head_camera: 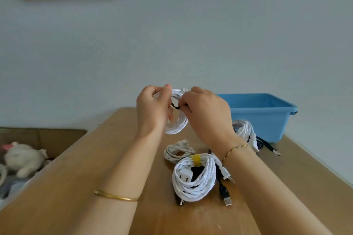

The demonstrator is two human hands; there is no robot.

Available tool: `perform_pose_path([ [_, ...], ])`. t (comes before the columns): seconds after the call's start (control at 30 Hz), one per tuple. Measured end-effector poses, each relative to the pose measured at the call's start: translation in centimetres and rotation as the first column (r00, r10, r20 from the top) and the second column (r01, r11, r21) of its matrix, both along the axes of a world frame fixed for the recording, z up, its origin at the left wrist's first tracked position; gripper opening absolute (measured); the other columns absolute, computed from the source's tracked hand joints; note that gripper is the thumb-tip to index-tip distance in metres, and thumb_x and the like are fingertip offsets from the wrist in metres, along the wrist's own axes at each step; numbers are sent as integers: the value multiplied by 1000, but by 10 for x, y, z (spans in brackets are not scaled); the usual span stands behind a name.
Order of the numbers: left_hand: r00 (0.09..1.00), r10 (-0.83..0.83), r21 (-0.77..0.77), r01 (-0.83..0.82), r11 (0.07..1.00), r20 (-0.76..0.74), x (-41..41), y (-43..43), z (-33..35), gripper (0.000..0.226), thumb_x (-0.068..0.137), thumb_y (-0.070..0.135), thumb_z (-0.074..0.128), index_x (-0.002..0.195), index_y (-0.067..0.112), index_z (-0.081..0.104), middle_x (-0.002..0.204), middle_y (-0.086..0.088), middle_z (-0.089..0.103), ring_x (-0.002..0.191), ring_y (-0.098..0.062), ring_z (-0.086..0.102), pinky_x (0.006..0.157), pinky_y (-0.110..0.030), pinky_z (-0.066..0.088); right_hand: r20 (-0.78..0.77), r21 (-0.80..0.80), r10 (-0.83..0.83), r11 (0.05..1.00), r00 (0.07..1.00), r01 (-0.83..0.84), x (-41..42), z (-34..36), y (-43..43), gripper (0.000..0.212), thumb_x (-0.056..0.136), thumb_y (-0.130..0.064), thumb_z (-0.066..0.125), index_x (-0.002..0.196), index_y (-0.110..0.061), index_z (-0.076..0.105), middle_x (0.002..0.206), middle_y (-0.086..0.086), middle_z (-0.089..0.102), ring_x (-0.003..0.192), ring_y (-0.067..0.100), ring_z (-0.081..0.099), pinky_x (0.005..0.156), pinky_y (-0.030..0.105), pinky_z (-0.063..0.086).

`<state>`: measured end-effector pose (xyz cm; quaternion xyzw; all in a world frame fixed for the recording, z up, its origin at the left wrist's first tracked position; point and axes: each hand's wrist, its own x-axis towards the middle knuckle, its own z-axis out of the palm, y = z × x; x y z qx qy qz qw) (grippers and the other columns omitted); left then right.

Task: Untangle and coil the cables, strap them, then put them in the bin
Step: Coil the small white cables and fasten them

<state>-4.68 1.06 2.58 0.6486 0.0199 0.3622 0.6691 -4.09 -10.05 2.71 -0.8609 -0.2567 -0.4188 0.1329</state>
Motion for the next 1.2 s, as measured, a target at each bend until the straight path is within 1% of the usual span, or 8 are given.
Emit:
perform_pose_path([
  [0.1,999,-23,10,22,1000,38,9,2,-2,21,93,15,57,75,7,50,53,-3,48,37,-13,38,39,-22,33,183,78,50,995,982,-65,14,-10,13,22,60,0,78,66,-11,61,61,0,55,59,22,53,40,23,26],
  [0.17,998,-43,28,42,999,44,12,3,-3,22,93,16,57,75,8,49,51,0,48,37,-14,38,39,-22,35,234,141,61,985,970,-96,18,-14,18,32,56,5,80,64,-11,53,55,1,50,53,21,45,39,23,22],
  [0.27,997,-73,36,72,997,22,19,4,-4,15,93,18,58,85,8,52,44,6,48,36,-14,40,40,-23,35,294,232,60,964,954,-132,23,-16,21,35,60,9,76,67,-9,47,53,3,47,55,18,33,38,24,16],
  [0.37,995,-100,37,100,994,13,23,6,-4,21,92,20,57,102,2,54,43,6,48,35,-15,40,40,-22,35,360,220,102,957,927,-190,26,-19,20,31,64,12,69,65,-8,45,56,6,46,56,20,37,38,29,27],
  [0.5,998,-52,197,46,979,23,21,7,-6,29,92,22,53,70,4,56,41,3,49,37,-16,42,45,-21,34,457,217,84,955,885,-203,32,-22,20,26,73,9,60,63,-9,45,55,5,45,55,22,39,42,31,31],
  [0.67,996,15,238,-37,971,92,19,10,-7,14,91,28,58,83,16,57,59,4,64,47,-17,53,54,-28,41,557,216,34,959,830,-184,36,-23,18,23,84,0,55,63,-10,52,55,2,48,56,23,41,55,35,34],
  [0.93,975,119,430,-190,883,185,13,14,-7,10,92,31,58,86,22,56,68,10,62,55,-5,56,54,-20,43,570,252,-5,953,822,-169,36,-21,21,27,92,-12,57,65,-12,60,56,0,49,55,22,44,67,35,37],
  [1.2,965,121,354,-200,913,234,15,26,-3,16,91,35,60,101,23,56,81,-1,65,61,-19,58,61,-32,48,446,188,154,947,882,-260,32,-24,27,10,81,-5,63,84,-13,68,69,-1,61,64,23,53,69,36,37],
])
